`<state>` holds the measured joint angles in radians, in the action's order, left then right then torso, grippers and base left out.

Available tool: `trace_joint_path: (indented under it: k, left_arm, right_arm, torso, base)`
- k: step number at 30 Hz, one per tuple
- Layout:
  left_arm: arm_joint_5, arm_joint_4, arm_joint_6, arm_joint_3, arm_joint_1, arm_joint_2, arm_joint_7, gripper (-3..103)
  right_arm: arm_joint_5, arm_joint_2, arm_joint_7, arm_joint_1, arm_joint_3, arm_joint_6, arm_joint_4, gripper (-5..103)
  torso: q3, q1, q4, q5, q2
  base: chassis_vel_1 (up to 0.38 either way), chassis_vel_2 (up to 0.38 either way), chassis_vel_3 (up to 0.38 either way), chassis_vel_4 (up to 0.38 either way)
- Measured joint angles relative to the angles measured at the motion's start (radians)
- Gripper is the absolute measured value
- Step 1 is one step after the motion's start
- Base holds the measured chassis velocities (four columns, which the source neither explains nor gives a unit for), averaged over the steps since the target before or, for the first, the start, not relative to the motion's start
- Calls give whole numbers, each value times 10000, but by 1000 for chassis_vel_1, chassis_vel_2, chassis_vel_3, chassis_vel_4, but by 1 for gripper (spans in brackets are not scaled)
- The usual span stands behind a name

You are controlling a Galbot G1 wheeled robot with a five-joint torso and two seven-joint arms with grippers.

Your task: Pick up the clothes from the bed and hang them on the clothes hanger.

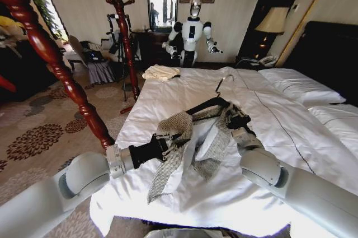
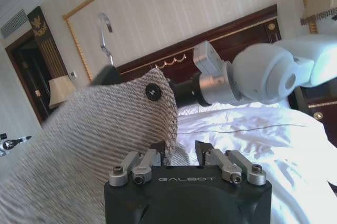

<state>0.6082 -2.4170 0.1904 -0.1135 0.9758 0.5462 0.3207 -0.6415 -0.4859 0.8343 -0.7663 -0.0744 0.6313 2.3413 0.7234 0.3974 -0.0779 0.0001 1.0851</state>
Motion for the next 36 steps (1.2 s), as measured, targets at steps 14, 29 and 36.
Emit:
trace_joint_path:
  k: [14,29,36]
  left_arm:
    - [1994,-691,-1280,-1723,477,-47,530,88]
    - [4594,-854,-27,-3792,488,-1079,-2631,100]
    - [5266,-539,-87,-4049,444,-1879,-2001,100]
  right_arm:
    - [-864,-103,170,-271,882,-177,80,18]
    - [493,-368,-84,-519,949,-348,-276,18]
    - [1134,-435,-315,-503,804,-544,-307,18]
  torso:
    - [0,0,-1,1,0]
    - [0,0,0,-1,0]
    - [-1,-1,2,3,0]
  base:
    - [0,0,0,0]
    - [0,0,0,0]
    - [0,0,0,0]
